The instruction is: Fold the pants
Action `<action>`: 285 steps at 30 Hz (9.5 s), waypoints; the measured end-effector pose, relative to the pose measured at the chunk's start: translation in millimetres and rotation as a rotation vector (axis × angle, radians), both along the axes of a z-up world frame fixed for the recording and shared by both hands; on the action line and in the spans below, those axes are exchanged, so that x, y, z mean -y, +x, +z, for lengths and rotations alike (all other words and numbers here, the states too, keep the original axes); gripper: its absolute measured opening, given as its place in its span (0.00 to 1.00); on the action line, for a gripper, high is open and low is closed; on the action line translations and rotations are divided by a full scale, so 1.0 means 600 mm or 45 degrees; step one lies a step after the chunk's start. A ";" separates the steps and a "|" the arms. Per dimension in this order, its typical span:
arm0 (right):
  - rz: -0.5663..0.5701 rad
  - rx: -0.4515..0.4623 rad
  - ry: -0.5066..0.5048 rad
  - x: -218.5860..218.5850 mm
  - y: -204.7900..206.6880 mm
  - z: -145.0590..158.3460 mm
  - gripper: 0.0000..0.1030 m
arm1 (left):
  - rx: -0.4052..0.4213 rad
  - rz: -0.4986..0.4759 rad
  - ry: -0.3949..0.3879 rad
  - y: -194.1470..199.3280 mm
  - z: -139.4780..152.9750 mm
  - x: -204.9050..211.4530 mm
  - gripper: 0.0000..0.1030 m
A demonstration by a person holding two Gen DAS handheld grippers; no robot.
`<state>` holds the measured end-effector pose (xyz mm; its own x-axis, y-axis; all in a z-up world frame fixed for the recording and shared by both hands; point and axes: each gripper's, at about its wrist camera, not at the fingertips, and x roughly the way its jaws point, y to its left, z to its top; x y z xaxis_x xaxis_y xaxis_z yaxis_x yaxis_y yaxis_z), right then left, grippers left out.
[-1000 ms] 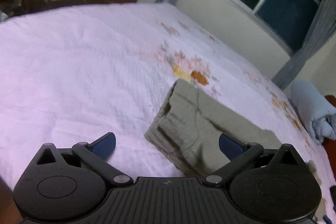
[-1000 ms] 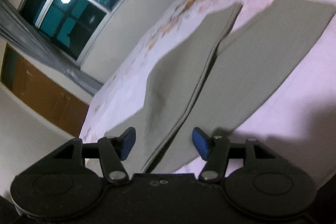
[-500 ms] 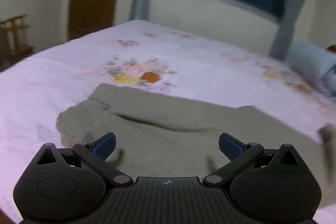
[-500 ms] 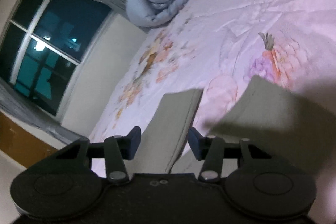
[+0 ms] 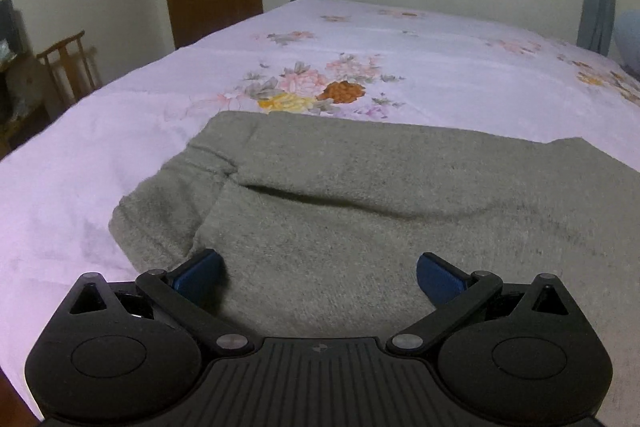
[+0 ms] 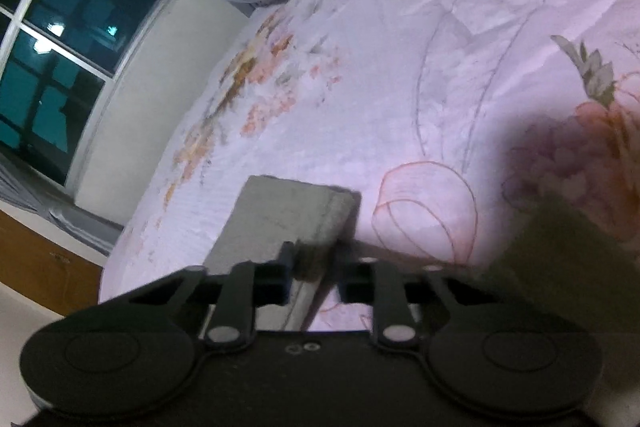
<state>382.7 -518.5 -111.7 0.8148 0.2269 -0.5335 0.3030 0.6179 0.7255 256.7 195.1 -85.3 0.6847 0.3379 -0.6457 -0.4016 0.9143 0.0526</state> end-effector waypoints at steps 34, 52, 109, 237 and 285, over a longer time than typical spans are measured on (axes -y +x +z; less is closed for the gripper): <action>-0.159 0.106 -0.047 0.057 -0.331 0.066 0.00 | -0.173 -0.475 -0.178 -0.013 0.028 -0.068 1.00; -0.287 0.134 0.281 0.086 -0.371 -0.022 0.15 | -0.184 -0.507 -0.186 -0.017 0.033 -0.073 1.00; -0.140 0.153 0.025 0.125 -0.298 -0.054 0.07 | -0.118 -0.522 -0.175 -0.031 0.027 -0.072 1.00; 0.281 -0.104 0.668 -0.311 -0.258 -0.072 0.11 | 0.141 -0.153 -0.640 -0.209 0.006 0.067 1.00; -0.283 0.141 0.136 0.106 -0.373 -0.017 0.67 | 0.003 -0.634 -0.055 -0.077 0.028 0.693 1.00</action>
